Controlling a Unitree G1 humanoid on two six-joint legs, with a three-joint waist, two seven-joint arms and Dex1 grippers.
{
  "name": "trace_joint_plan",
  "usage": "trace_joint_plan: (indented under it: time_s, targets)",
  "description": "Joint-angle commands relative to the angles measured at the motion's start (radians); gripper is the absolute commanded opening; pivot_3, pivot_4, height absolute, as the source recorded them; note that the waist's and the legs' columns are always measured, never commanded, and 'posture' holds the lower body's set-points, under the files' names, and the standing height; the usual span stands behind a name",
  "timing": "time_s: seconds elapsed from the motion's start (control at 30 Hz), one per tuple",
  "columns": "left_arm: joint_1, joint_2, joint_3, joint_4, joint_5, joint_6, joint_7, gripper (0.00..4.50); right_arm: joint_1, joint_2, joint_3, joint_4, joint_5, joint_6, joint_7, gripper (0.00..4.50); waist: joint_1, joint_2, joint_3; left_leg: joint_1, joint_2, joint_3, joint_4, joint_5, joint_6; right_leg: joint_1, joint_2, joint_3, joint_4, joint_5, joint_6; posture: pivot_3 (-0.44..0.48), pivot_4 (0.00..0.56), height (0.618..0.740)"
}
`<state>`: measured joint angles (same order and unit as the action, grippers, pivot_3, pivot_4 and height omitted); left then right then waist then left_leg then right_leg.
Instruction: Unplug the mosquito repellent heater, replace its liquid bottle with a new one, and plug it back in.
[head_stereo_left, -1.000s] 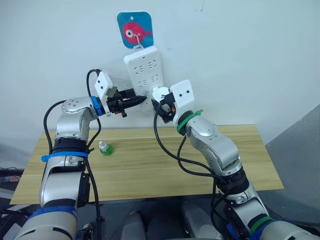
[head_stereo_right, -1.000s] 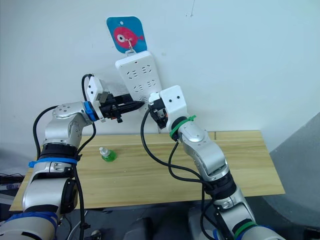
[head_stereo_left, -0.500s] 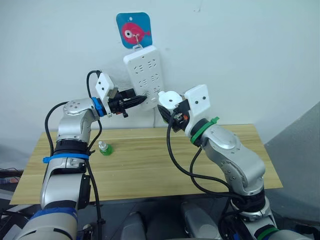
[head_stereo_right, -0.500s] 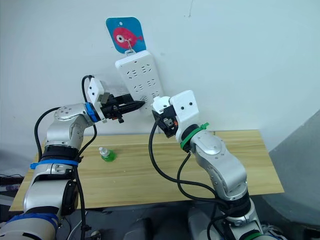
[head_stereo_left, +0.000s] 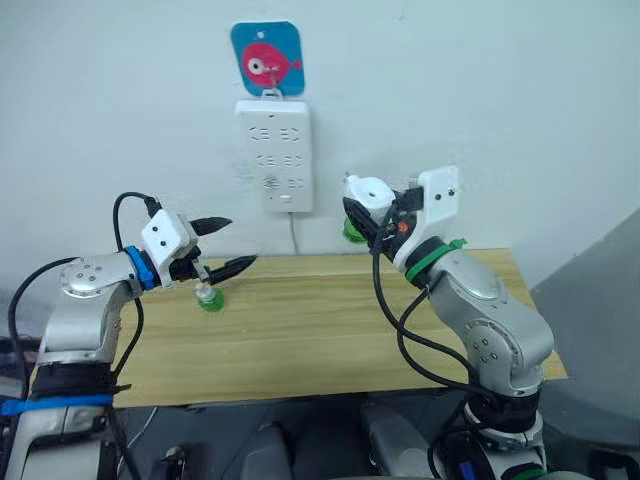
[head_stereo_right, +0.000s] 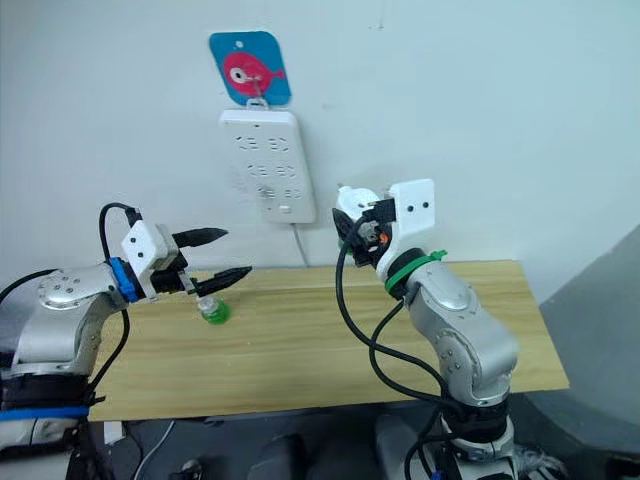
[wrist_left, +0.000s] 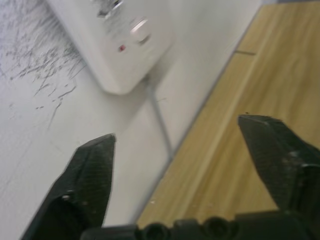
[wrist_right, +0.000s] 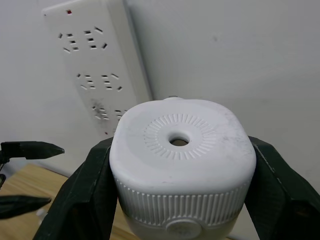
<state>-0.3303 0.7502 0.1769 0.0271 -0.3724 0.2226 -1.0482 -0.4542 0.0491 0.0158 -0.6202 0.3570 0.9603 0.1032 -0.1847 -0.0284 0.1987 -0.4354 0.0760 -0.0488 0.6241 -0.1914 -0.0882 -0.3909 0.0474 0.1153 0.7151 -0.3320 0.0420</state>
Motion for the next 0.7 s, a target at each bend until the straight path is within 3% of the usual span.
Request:
trace_joint_plan:
  time_s: [0.03,0.13,0.23,0.33,0.5,0.7]
  targets:
    - [0.011,-0.048,-0.038,-0.251,-0.126,0.123,0.033,4.50,0.008,0.057,-0.098,-0.050,0.110,0.004,-0.012,2.96,0.016,0.000,0.000,0.000,0.000,0.000,0.000,0.000,0.000,0.001,0.000,0.000,0.000,0.000,0.000,-0.163,0.184,0.718]
    - [-0.010,-0.116,-0.096,-0.329,-0.151,0.175,0.082,4.50,0.018,0.121,-0.172,-0.062,0.206,0.033,-0.046,2.96,0.022,0.001,0.000,0.001,-0.005,0.001,0.002,0.000,0.000,0.002,-0.002,-0.001,0.000,0.000,0.000,-0.175,0.187,0.718]
    - [-0.047,-0.205,-0.196,-0.317,-0.052,0.063,0.114,4.50,0.019,0.234,-0.286,-0.066,0.396,0.059,-0.156,2.96,0.021,0.001,0.001,0.001,-0.008,0.001,0.003,0.000,0.000,0.002,-0.003,0.001,0.000,0.000,0.001,-0.206,0.194,0.718]
    - [-0.089,-0.292,-0.228,-0.260,0.012,-0.038,0.171,4.50,0.026,0.268,-0.338,-0.057,0.568,0.027,-0.287,2.96,0.017,0.001,0.001,0.001,-0.009,0.002,0.003,0.000,0.000,0.002,-0.004,0.002,0.000,0.000,0.001,-0.224,0.197,0.718]
    - [-0.141,-0.382,-0.231,-0.200,0.012,-0.076,0.217,4.50,0.048,0.211,-0.321,-0.047,0.795,-0.048,-0.446,2.96,-0.013,0.002,0.002,0.001,-0.009,0.004,0.002,0.000,0.001,0.001,-0.003,0.004,0.000,0.000,0.001,-0.237,0.199,0.718]
    - [-0.170,-0.423,-0.252,-0.189,-0.002,-0.084,0.196,4.50,0.067,0.137,-0.242,-0.051,0.945,-0.131,-0.536,2.96,-0.021,0.003,0.003,0.001,-0.009,0.004,0.001,0.000,0.001,0.001,-0.003,0.004,0.000,-0.001,0.003,-0.248,0.202,0.718]
